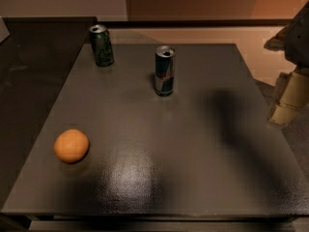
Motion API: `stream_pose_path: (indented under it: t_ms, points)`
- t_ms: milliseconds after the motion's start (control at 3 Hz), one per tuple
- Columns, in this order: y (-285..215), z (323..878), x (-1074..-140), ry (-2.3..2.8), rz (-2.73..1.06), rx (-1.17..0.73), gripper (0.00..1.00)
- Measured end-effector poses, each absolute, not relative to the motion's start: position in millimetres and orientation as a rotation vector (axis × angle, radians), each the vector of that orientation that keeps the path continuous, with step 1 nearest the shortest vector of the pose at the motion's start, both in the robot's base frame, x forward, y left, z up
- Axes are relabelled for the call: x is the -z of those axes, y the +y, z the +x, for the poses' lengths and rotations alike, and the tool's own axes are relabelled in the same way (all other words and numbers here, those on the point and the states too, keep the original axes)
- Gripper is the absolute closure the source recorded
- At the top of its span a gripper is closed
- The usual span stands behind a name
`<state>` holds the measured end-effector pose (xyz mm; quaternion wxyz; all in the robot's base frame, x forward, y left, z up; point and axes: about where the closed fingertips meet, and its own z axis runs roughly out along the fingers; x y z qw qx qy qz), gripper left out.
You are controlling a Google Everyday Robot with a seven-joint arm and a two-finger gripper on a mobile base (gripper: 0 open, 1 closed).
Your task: Knock redbull can over
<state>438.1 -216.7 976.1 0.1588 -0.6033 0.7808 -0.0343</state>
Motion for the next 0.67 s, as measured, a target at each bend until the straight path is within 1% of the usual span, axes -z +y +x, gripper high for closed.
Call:
stream_pose_path:
  t_ms: [667]
  points:
    - [-214.0,444.3,-976.9,2.218,-1.709,0.088,0.0]
